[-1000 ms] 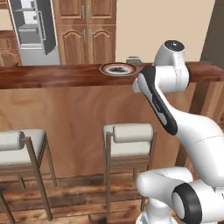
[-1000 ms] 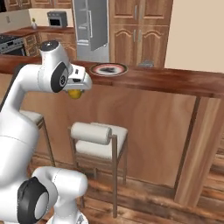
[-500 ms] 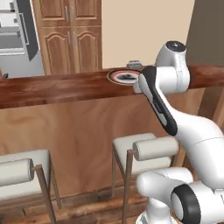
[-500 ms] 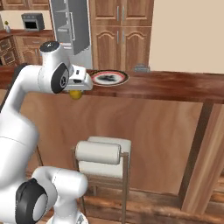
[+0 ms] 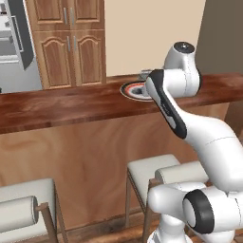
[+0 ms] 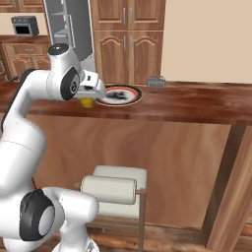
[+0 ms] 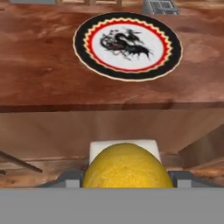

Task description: Take the cheese, chicken drumstick, and lemon from the fridge and place them on the plate on the dining counter to create an appetizer plate.

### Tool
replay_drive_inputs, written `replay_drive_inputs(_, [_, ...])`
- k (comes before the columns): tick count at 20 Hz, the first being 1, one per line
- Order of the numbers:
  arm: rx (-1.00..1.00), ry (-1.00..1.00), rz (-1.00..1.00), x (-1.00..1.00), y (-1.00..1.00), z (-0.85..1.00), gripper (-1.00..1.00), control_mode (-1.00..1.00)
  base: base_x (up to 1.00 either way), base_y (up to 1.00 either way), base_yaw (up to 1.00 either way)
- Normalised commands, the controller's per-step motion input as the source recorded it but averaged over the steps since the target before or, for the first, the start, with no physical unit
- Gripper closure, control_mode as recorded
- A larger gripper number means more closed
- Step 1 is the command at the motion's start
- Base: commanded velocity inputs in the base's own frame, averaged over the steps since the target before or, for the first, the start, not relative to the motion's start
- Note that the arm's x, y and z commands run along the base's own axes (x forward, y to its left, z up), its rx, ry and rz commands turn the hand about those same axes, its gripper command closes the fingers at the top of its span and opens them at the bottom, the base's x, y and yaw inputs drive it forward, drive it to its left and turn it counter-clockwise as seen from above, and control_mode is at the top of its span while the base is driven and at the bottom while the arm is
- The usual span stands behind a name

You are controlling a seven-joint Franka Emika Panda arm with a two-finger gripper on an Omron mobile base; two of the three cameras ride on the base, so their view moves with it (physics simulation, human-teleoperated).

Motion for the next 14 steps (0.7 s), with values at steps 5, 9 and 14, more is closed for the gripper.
replay_drive_inputs(5, [0.00, 0.00, -0.07, 0.90, 0.00, 0.07, 1.00, -1.00, 0.00, 0.00, 0.00])
replay_drive_inputs(9, [0.02, 0.00, 0.00, 0.99, 0.00, 0.00, 1.00, -1.00, 0.00, 0.00, 0.00])
replay_drive_inputs(14, [0.01, 0.01, 0.00, 0.95, 0.03, -0.14, 1.00, -1.00, 0.00, 0.00, 0.00])
